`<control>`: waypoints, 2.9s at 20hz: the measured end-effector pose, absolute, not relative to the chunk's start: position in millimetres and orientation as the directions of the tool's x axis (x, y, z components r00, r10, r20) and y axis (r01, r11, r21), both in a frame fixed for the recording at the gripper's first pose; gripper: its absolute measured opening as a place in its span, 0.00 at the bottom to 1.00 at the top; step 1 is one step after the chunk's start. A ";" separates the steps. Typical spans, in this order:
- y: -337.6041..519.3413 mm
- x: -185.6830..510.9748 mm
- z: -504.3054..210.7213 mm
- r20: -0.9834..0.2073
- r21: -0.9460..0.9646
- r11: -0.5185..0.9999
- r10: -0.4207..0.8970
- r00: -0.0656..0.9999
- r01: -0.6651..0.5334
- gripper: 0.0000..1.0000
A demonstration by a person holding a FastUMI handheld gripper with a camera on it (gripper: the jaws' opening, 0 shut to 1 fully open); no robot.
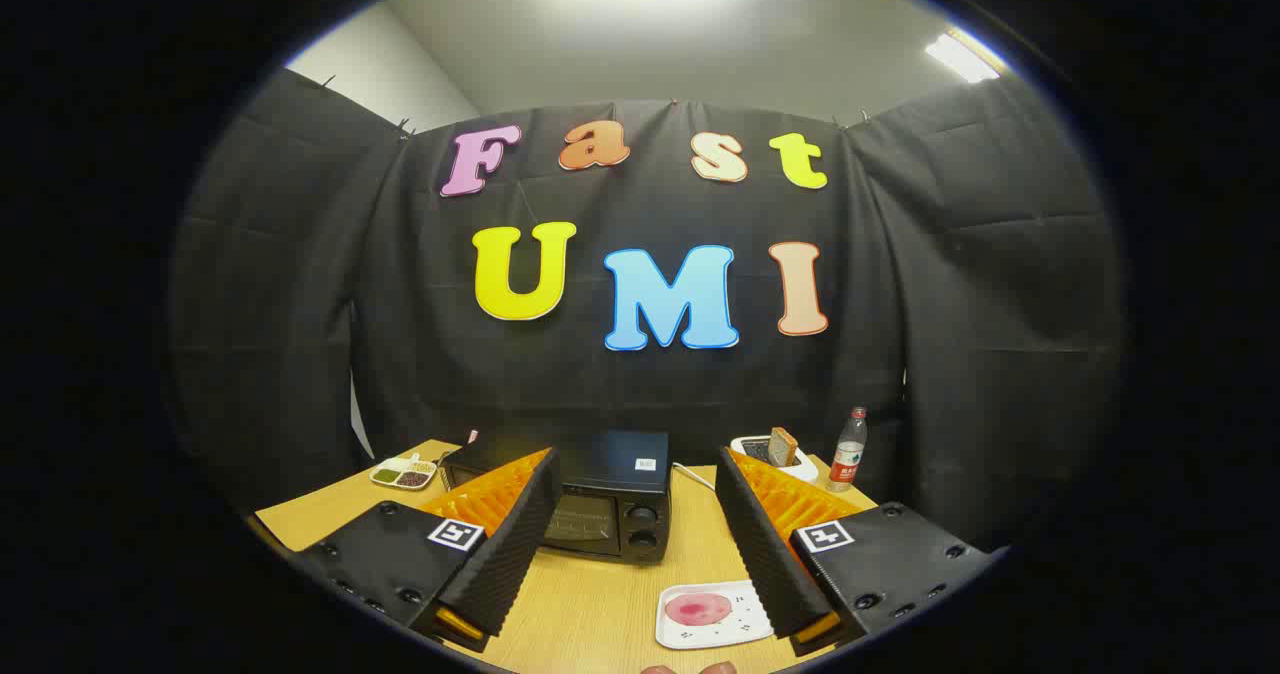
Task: Open the toaster oven, put the food inside, and close the toaster oven door.
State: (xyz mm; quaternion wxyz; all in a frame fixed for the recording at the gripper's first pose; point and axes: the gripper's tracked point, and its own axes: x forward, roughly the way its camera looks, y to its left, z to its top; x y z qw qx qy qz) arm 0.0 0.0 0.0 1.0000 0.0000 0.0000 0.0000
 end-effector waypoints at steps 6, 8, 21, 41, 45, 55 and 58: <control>-5.2 11.3 21.2 0.009 0.015 1.000 -0.024 1.000 0.024 0.98; -5.8 15.5 19.8 0.003 0.017 0.999 -0.031 1.000 0.031 0.98; 16.8 28.7 1.1 -0.065 0.035 0.999 0.017 0.998 -0.015 0.98; 106.5 58.4 -9.0 -0.127 0.004 0.987 0.162 0.979 -0.163 0.98; 127.6 71.9 -16.2 -0.157 -0.018 0.979 0.197 0.968 -0.202 0.98; 150.6 123.2 -46.1 -0.208 -0.016 0.984 0.169 0.963 -0.176 0.98; 154.7 143.7 -61.9 -0.232 -0.024 0.990 0.126 0.964 -0.136 0.98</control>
